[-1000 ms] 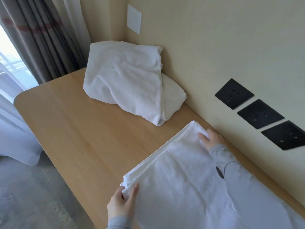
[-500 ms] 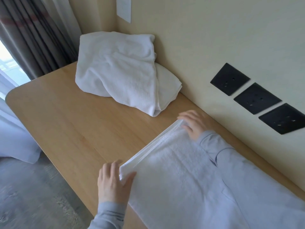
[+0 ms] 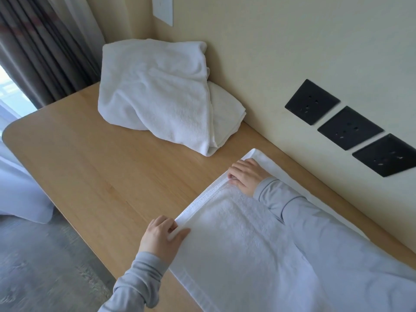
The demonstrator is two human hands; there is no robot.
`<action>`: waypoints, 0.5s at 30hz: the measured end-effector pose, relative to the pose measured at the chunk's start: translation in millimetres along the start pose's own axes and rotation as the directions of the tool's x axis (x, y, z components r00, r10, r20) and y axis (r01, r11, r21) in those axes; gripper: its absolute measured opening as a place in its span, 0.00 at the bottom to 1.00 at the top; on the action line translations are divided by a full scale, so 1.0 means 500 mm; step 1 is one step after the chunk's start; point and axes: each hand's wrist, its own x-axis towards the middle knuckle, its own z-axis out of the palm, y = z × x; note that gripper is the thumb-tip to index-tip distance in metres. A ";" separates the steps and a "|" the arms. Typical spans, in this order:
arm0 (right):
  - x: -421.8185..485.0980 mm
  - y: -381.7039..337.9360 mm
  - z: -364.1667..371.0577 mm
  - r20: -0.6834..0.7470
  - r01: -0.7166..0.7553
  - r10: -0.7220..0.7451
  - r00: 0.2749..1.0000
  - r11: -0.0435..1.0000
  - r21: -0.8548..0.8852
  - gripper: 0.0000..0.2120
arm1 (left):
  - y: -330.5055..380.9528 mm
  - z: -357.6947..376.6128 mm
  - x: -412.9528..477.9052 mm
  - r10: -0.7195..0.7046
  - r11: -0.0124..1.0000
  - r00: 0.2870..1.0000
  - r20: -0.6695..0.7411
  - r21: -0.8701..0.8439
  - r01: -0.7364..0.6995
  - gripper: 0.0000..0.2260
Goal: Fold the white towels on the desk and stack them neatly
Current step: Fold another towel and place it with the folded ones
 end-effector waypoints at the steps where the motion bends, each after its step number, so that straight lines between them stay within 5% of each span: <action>1: -0.004 0.001 -0.003 0.019 0.016 -0.016 1.000 1.000 -0.003 0.11 | -0.003 -0.004 0.001 0.019 1.000 1.000 0.013 0.002 -0.020 0.13; 5: -0.023 0.003 -0.015 0.028 0.085 -0.084 0.996 0.995 -0.051 0.12 | -0.009 -0.013 -0.003 0.085 0.996 0.996 0.021 -0.001 -0.085 0.12; 12: 0.015 0.006 -0.020 -0.224 0.053 -0.091 0.970 0.983 -0.173 0.12 | -0.016 -0.013 0.002 0.092 0.996 0.996 -0.009 0.020 -0.092 0.13; 15: 0.034 0.021 -0.009 -0.061 -0.047 0.038 0.997 0.988 -0.147 0.11 | -0.017 -0.009 0.013 0.106 0.994 0.994 0.025 0.021 -0.106 0.11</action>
